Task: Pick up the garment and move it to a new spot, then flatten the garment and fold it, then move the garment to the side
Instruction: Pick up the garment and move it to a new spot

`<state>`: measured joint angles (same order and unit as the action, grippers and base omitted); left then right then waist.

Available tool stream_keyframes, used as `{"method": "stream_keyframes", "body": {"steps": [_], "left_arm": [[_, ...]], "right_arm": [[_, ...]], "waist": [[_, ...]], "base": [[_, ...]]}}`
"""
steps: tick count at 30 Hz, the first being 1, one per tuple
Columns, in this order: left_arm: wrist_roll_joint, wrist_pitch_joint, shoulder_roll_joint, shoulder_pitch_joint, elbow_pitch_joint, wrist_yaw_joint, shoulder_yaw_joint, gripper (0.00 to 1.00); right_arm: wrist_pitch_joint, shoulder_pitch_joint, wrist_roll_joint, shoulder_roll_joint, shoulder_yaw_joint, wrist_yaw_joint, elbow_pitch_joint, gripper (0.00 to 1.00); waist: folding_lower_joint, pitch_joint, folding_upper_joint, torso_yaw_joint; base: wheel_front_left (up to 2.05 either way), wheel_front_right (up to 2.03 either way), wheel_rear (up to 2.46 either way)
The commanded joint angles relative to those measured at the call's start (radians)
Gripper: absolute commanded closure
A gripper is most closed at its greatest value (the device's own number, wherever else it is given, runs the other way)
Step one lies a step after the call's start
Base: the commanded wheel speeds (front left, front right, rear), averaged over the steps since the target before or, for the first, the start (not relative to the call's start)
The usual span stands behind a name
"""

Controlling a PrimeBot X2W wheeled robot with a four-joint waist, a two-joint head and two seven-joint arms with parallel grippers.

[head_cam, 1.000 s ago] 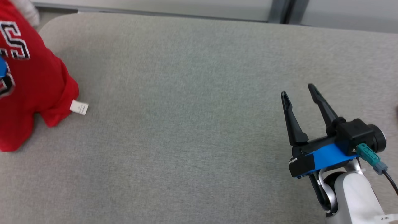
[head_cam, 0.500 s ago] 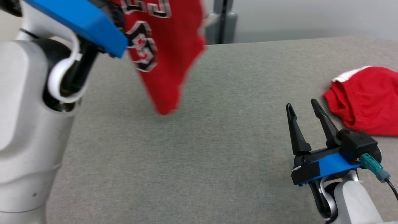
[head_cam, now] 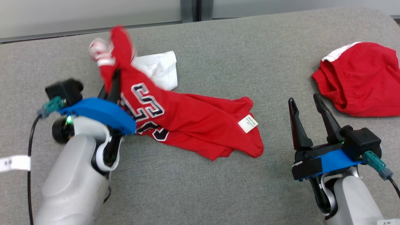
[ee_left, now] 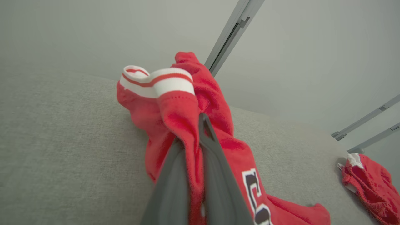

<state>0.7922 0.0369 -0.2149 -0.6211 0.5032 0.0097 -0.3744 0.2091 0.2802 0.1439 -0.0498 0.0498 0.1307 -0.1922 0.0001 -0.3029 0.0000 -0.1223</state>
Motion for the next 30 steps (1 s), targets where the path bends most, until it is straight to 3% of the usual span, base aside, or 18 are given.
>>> {"method": "stream_keyframes", "body": {"steps": [1,3,4,5,6,7,13,18,25,30], "left_arm": [[-0.004,0.036,-0.008,0.018,0.064,0.007,0.010,1.00],[-0.008,0.072,-0.015,0.019,0.135,0.004,0.022,1.00],[-0.009,0.090,-0.016,0.014,0.160,0.000,0.025,0.81],[-0.004,0.106,-0.013,0.007,0.184,-0.005,0.030,0.55],[0.000,0.118,-0.008,0.001,0.202,-0.016,0.031,0.10],[0.001,0.126,-0.004,-0.005,0.218,-0.026,0.029,0.00],[-0.039,0.186,-0.015,-0.021,0.266,-0.064,0.005,0.00],[-0.088,0.222,-0.048,0.014,0.231,-0.076,0.005,0.00],[-0.177,0.228,-0.082,0.127,0.092,-0.036,0.031,0.00],[-0.225,0.229,-0.057,0.294,-0.067,0.005,0.094,0.00]], "right_arm": [[0.009,0.011,0.004,-0.001,0.002,0.000,-0.006,0.00],[0.012,0.016,-0.003,-0.001,0.000,0.000,-0.009,0.00],[0.013,0.017,-0.007,-0.001,-0.002,0.000,-0.010,0.00],[0.013,0.017,-0.011,-0.001,-0.005,0.000,-0.012,0.00],[0.014,0.014,-0.014,-0.001,-0.008,0.000,-0.015,0.00],[0.014,0.010,-0.016,-0.001,-0.010,0.000,-0.016,0.00],[0.014,-0.013,-0.015,-0.001,0.001,0.000,-0.028,0.00],[0.012,-0.023,-0.018,-0.001,0.008,0.000,-0.037,0.00],[0.022,-0.067,-0.025,-0.001,-0.005,0.000,-0.052,0.00],[0.031,-0.119,-0.011,-0.001,-0.001,0.000,-0.071,0.00]], "waist": [[-0.0001,-0.006,0.0000,-0.001],[-0.0001,-0.011,0.0000,-0.001],[-0.0001,-0.012,0.0000,0.001],[-0.0001,-0.011,0.0000,0.004],[-0.0001,-0.008,0.0000,0.009],[-0.0001,-0.005,0.0000,0.013],[-0.0001,0.029,0.0000,0.040],[-0.0001,0.075,0.0000,0.058],[-0.0001,0.139,0.0000,0.087],[-0.0001,0.184,0.0000,0.106]], "base": [[0.00,0.00,0.00],[0.00,0.00,0.00],[0.00,0.00,0.00],[0.00,0.00,0.00],[0.00,0.00,0.00],[0.00,0.00,0.00],[0.00,0.00,0.00],[0.00,0.00,0.00],[0.00,0.00,0.00],[0.00,0.00,0.00]]}}
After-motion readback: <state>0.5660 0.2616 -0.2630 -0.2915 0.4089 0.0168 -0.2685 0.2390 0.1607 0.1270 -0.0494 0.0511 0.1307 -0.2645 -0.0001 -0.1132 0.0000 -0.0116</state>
